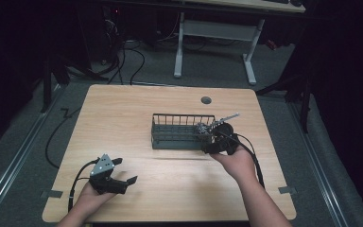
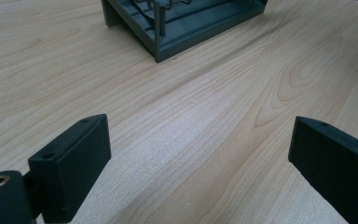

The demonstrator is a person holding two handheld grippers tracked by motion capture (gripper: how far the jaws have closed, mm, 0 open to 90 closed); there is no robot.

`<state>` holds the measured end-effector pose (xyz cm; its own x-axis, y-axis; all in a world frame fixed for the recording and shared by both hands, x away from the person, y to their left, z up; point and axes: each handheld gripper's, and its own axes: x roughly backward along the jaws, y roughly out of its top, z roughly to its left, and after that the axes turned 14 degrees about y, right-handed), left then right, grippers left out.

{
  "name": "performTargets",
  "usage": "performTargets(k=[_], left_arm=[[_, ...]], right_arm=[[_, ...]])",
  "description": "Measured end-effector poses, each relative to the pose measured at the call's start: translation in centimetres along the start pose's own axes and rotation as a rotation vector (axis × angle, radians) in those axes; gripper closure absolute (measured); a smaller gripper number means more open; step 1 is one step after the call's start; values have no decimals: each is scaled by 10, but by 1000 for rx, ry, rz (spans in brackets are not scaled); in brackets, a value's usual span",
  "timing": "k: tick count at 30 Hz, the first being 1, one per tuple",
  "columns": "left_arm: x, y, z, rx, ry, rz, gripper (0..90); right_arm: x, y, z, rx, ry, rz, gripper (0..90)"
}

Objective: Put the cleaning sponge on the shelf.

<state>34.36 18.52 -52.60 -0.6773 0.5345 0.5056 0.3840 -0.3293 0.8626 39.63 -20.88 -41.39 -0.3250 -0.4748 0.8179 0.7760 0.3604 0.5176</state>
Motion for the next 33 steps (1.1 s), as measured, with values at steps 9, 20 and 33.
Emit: performTargets(k=[9,20,33], left_arm=[[0,0,-1,-5,2,4,63],[0,-1,-3,-11,3,11,63],[2,0,-5,-17,5,5,63]], right_arm=[[-5,-41,1,21,33,-119,336],[-20,-98,3,100,32,-228,324],[-28,-142,8,156,-17,-392,298]])
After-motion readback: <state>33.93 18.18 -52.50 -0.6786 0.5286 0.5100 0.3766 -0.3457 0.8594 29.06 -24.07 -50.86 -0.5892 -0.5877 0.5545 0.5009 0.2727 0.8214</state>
